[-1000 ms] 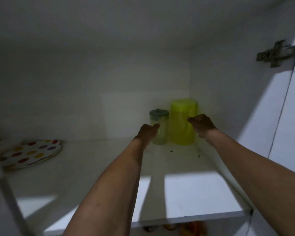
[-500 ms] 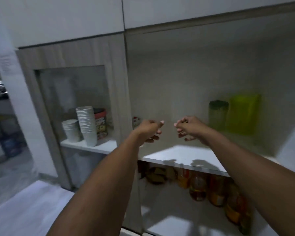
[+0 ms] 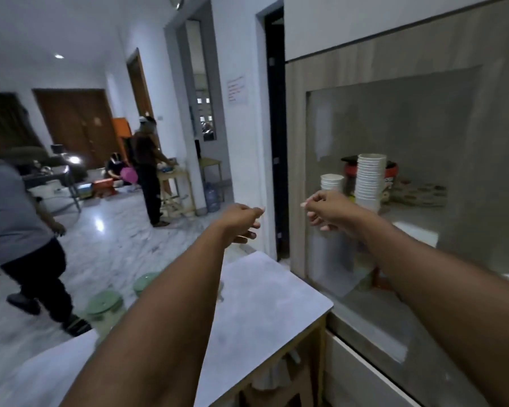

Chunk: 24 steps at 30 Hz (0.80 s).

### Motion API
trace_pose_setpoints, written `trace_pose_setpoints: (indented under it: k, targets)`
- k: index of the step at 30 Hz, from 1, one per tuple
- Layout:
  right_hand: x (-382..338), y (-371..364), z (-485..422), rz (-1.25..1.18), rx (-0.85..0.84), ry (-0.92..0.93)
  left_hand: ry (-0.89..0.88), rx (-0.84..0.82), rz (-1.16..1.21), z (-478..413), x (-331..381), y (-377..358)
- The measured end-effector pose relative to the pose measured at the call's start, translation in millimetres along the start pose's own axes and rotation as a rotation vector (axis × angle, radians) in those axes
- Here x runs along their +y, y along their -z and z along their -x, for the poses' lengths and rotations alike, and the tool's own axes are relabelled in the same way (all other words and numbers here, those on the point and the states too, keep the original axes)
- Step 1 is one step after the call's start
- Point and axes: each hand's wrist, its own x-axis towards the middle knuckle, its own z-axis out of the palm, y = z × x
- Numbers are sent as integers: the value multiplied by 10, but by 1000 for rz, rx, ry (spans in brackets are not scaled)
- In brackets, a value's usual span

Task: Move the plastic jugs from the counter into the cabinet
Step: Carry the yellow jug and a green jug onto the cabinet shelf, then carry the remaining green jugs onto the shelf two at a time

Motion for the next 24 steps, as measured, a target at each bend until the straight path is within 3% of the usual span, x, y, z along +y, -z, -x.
trace_pose_setpoints:
  k: [4, 9, 24]
  targets:
    - [-115, -1095, -348, -3, -139, 10, 132, 185, 28, -97, -756, 923]
    - [21, -1979, -786, 50, -246, -51, 271, 242, 36, -350, -1532, 1402]
    - [1358, -3772, -2656, 46, -525, -463, 694, 251, 167, -1909, -3237, 991]
